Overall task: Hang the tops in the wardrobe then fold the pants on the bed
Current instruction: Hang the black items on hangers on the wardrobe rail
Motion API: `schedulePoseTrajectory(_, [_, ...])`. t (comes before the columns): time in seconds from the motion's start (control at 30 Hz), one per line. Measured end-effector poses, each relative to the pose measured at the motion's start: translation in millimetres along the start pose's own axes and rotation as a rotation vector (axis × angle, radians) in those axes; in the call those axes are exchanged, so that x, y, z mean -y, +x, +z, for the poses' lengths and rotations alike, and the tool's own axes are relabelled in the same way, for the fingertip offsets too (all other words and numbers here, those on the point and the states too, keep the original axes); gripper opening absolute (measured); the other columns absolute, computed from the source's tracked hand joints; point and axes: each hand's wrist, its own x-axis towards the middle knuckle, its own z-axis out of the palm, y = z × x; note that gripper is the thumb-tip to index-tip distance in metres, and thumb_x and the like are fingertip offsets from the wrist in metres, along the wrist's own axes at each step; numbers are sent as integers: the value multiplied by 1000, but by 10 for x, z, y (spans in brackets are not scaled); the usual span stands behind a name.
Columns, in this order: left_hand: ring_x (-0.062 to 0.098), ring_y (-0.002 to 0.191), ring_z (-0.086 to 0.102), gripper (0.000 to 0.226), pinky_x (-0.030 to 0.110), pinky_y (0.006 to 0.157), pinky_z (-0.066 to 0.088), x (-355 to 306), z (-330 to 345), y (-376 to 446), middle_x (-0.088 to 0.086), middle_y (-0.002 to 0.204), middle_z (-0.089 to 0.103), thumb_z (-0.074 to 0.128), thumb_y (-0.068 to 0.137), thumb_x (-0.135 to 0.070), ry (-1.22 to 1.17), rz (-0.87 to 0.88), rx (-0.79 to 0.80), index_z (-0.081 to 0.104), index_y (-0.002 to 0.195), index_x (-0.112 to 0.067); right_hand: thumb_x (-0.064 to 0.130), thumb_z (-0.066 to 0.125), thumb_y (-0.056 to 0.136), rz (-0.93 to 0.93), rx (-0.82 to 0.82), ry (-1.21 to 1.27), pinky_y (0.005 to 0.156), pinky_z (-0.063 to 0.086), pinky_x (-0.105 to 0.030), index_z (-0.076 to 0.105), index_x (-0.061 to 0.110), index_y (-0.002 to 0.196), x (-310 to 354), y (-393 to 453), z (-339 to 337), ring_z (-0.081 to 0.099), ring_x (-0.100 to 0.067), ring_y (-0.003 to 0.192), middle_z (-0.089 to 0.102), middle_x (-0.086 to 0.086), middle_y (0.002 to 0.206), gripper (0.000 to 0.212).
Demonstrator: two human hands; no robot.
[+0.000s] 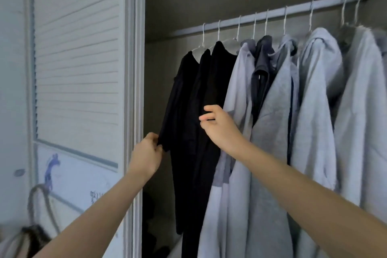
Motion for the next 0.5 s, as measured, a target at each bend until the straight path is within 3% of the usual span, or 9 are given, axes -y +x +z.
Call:
schedulePoseTrajectory(0.1, [31, 91, 68, 28, 45, 87, 55, 23, -96, -529, 9, 102, 71, 51, 95, -12, 44, -98, -11, 57, 122, -12, 16, 52, 92, 43, 24, 51, 62, 39, -6, 45, 19, 135, -169, -520, 19, 58, -1, 93, 60, 16, 103, 43])
schedulePoseTrajectory(0.3, [23, 86, 67, 23, 41, 77, 56, 226, -323, -1840, 0, 98, 71, 50, 95, -18, 166, -241, 13, 56, 116, -24, 19, 52, 96, 113, 257, 117, 72, 40, -8, 48, 20, 131, -518, -1646, 163, 57, 3, 92, 63, 17, 98, 36])
schedulePoseTrajectory(0.37, [15, 83, 66, 26, 33, 66, 54, 410, -433, -2259, -7, 100, 69, 48, 95, -21, 278, -266, 64, 53, 119, -29, 20, 51, 96, 137, 348, 122, 78, 43, -13, 48, 22, 131, -591, -1978, 299, 59, -2, 96, 65, 14, 102, 35])
schedulePoseTrajectory(0.43, [9, 73, 59, 30, 24, 53, 42, 616, -562, -2631, -12, 97, 65, 47, 95, -23, 457, -262, 145, 51, 123, -30, 21, 52, 97, 152, 448, 115, 83, 44, -15, 48, 21, 130, -660, -2273, 475, 60, -5, 101, 65, 13, 103, 33])
schedulePoseTrajectory(0.5, [12, 69, 53, 31, 24, 50, 36, 838, -731, -2974, -10, 91, 63, 47, 95, -24, 580, -303, 212, 51, 125, -27, 23, 52, 97, 163, 557, 108, 80, 44, -12, 49, 21, 129, -710, -2551, 690, 60, -6, 102, 64, 12, 102, 32])
